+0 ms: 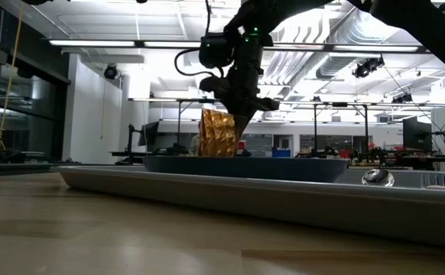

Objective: Pick and place plate/cup/fork/spoon on tray
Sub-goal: Put the yellow cup on the gray serving tray to the top left of the blue plate, then return to Home Position

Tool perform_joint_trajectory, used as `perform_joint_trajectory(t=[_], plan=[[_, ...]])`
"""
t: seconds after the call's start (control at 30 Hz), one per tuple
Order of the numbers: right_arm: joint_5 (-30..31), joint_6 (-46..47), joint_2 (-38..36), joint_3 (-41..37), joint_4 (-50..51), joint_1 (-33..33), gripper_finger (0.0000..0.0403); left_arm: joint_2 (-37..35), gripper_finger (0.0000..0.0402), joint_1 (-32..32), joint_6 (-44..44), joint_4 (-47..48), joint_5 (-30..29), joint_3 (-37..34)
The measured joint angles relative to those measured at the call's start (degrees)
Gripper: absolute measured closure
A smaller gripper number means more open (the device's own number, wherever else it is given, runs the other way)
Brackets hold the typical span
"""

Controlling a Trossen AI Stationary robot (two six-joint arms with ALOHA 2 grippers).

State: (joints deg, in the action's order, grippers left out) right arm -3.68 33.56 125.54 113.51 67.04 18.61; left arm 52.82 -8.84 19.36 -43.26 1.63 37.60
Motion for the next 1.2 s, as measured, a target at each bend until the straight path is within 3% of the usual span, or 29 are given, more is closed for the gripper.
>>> perform_joint_trajectory(t=[0.43, 0.87, 1.2], plan=[[0.17, 0.55, -0.02, 0.0, -0.41, 0.0, 0.0397, 0.0, 0.0253, 0.0, 0.0, 0.06, 0.02, 0.0], [1.64, -2.04, -0.1, 0.0, -0.32, 0.01, 0.0263, 0.0, 0.0253, 0.0, -0.26, 0.08, 0.02, 0.0], [1.68, -5.14, -2.39, 0.0, -0.23, 0.78, 0.0227, -0.02, 0.0253, -0.02, -1.62, 0.08, 0.04, -0.02]])
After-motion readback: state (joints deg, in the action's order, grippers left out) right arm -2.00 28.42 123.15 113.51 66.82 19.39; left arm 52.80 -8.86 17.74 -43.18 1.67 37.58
